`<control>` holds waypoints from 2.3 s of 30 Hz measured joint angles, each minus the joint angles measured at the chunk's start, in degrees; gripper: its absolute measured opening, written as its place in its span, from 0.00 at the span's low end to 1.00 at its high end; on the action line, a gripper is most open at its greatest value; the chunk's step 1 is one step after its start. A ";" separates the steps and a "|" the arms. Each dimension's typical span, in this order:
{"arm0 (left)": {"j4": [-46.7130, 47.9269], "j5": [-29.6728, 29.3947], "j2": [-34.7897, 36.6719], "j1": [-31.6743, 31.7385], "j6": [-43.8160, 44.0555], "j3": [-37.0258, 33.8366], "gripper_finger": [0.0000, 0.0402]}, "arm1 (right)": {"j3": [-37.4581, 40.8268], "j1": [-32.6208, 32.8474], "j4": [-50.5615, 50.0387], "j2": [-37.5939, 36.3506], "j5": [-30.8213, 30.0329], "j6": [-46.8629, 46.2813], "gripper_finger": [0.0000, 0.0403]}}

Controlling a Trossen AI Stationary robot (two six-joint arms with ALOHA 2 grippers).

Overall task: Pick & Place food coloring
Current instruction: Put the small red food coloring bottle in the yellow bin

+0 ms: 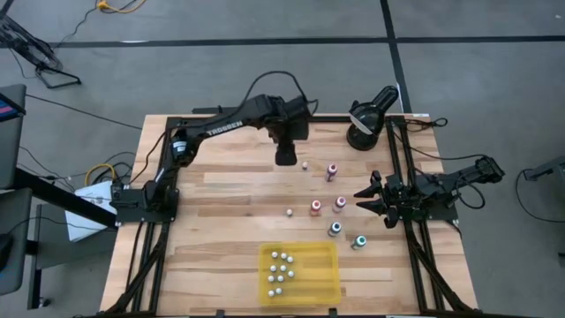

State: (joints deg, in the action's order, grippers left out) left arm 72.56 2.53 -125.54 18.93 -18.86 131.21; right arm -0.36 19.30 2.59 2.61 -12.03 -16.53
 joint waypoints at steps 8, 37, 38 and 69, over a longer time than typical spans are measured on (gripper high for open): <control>-6.32 1.23 0.09 -0.02 -10.28 -7.93 0.33 | -0.01 -0.01 0.00 0.00 0.01 0.00 0.34; -21.08 -5.78 -0.14 1.77 -7.42 -25.72 0.33 | -0.01 0.00 0.00 0.01 0.01 0.00 0.34; -21.30 -5.75 -0.13 1.75 -7.43 -25.72 0.33 | -0.01 0.01 0.00 0.02 0.00 0.00 0.34; -22.28 -7.21 -4.11 1.05 -6.57 -25.70 0.32 | -0.02 -0.01 0.00 0.02 0.01 0.00 0.34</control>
State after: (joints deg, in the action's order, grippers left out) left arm 50.28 -4.68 -129.64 19.99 -25.43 105.51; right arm -0.38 19.29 2.59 2.63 -12.01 -16.53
